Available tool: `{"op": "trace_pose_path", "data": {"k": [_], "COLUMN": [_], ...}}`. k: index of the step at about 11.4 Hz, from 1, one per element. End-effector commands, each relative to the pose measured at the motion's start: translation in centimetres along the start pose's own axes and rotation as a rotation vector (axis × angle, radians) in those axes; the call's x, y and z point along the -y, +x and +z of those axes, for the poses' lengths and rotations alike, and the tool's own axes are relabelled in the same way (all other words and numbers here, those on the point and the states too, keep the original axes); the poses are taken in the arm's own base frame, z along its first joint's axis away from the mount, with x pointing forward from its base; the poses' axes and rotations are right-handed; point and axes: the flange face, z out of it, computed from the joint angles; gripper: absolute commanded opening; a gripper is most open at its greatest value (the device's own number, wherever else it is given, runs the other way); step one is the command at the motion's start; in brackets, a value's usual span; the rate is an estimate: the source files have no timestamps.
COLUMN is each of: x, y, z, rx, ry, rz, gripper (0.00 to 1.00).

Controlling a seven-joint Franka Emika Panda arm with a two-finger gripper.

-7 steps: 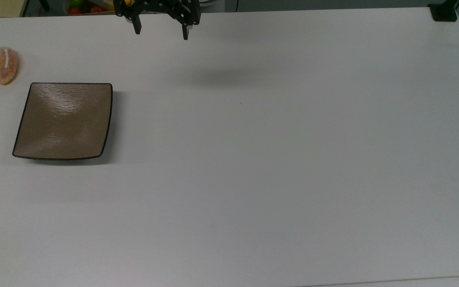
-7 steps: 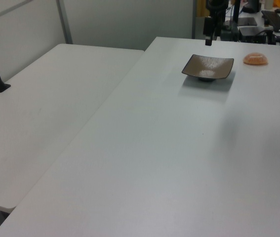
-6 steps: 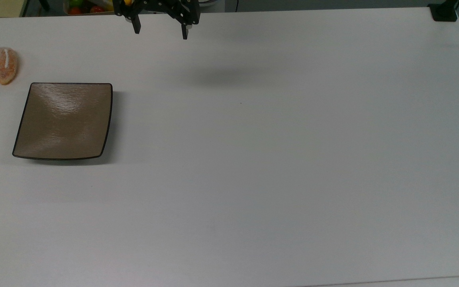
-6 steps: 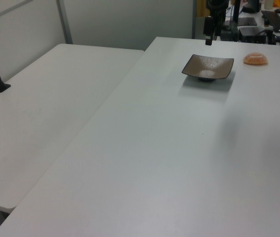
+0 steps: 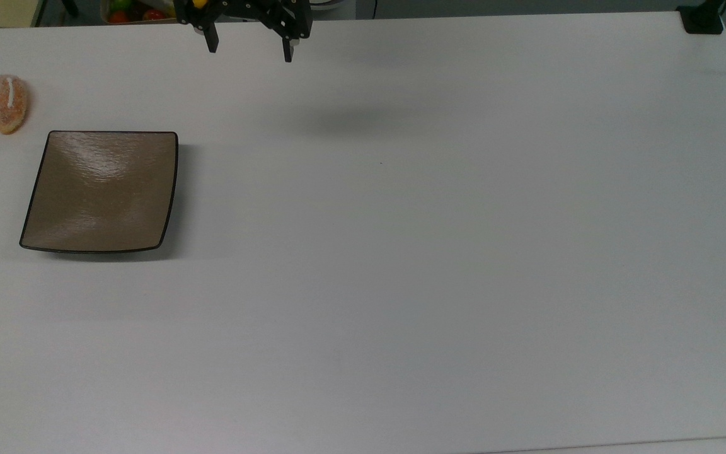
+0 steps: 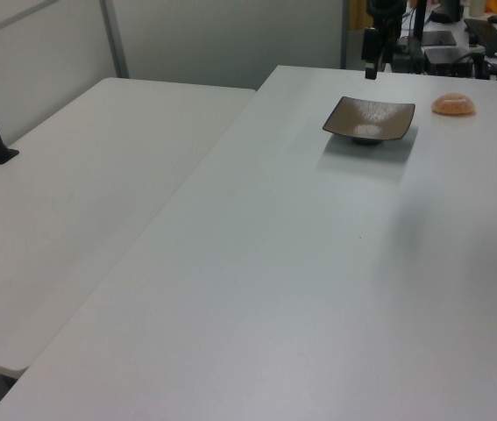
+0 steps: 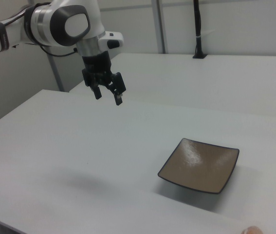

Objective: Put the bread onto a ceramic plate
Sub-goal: 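Move the open gripper across the table toward the bread roll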

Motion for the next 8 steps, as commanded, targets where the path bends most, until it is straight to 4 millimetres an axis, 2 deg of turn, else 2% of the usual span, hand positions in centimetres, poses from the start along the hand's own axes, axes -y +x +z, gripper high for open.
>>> {"op": "trace_pose_path", "data": {"k": [1,3,5,6,8], "x": [-1.7,-3.1,-5.7,-7.1,-10.8], "y": [-1.1,-1.0,-1.1,-1.3,-1.3], "z": [-1.0,-1.3,-1.5,-1.9,-1.3], "rx": [0.001,-0.006,-0.008,-0.016,-0.003], "ry": [-0.014,-0.015,-0.019,-0.020,-0.045], "rz": [0.010,0.005,-0.001,0.001,-0.051], "gripper": [1.00,1.00,1.00,1.00,1.00]}}
